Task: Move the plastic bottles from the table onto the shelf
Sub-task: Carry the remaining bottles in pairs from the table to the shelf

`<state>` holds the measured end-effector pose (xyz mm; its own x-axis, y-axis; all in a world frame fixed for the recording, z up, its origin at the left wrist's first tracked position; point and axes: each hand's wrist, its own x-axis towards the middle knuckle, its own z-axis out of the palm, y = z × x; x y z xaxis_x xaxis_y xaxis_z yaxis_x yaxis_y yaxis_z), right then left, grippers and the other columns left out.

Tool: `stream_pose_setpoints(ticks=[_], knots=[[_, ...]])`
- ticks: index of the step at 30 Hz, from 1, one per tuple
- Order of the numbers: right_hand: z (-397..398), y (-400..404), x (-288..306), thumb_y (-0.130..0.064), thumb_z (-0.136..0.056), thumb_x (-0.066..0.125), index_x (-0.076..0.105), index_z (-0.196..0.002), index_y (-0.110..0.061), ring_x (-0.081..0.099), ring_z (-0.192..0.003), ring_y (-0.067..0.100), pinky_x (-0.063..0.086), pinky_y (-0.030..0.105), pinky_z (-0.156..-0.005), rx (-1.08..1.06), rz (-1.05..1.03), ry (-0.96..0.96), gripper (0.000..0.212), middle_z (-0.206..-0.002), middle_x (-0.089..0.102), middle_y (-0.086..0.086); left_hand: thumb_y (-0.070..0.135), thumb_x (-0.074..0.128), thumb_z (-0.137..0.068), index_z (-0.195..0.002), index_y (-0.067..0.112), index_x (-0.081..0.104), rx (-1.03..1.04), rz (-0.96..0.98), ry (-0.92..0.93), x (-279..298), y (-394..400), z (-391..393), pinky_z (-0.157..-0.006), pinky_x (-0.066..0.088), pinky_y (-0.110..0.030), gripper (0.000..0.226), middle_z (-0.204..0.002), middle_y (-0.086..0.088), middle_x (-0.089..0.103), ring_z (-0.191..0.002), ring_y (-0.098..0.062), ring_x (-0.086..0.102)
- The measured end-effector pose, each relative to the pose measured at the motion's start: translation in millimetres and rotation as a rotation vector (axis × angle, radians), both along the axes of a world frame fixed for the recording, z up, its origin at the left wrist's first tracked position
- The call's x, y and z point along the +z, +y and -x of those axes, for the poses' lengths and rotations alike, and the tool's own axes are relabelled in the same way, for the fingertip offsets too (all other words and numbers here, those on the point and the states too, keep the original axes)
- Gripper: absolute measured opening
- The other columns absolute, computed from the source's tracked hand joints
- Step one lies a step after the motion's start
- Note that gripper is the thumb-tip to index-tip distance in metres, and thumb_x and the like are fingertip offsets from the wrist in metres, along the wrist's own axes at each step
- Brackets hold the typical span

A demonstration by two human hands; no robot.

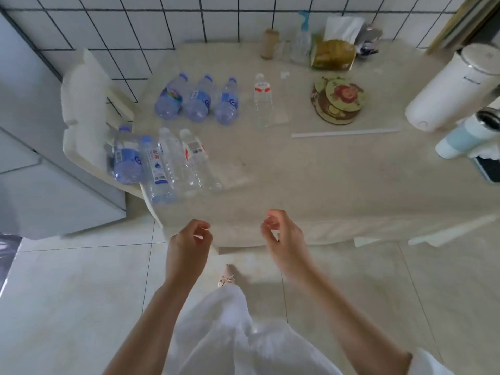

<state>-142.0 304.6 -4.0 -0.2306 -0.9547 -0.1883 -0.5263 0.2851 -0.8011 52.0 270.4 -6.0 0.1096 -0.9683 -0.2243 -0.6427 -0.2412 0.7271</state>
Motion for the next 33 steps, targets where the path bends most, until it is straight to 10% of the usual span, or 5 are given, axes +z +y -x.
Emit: stream_pose_setpoints(ticks=[10,21,33], knots=[[-63.0,-182.5,-12.3,-0.031,-0.09,0.06,0.052,-0.122,-0.007,0.061,-0.103,0.025,0.044,0.03,-0.089,0.041,-0.16,-0.02,0.041,-0.111,0.063,0.008,0.01,0.06,-0.088,-0.117,0.007,0.06,0.03,-0.092,-0.116,-13.5,-181.7,-39.7,-0.087,0.05,-0.038,0.029,-0.117,-0.013,0.066,-0.102,-0.028,0.062],[-103.7,-285.7,-52.9,-0.039,-0.079,0.074,0.038,-0.128,-0.003,0.048,-0.121,0.038,0.041,0.041,-0.099,0.157,-0.429,0.045,0.071,-0.131,0.045,0.02,0.016,0.064,-0.088,-0.151,0.005,0.008,0.048,-0.284,-0.428,-39.4,-256.6,-14.9,-0.109,0.027,-0.045,0.085,-0.148,-0.028,0.03,-0.13,-0.042,0.034],[-88.2,-294.9,-71.5,-0.041,-0.079,0.072,0.045,-0.125,-0.006,0.056,-0.109,0.032,0.044,0.032,-0.077,0.237,-0.478,0.029,0.064,-0.124,0.055,0.016,0.023,0.074,-0.077,-0.14,0.006,0.037,0.085,-0.109,-0.471,-58.0,-261.1,-20.1,-0.103,0.03,-0.038,0.075,-0.138,-0.017,0.044,-0.122,-0.035,0.045]])
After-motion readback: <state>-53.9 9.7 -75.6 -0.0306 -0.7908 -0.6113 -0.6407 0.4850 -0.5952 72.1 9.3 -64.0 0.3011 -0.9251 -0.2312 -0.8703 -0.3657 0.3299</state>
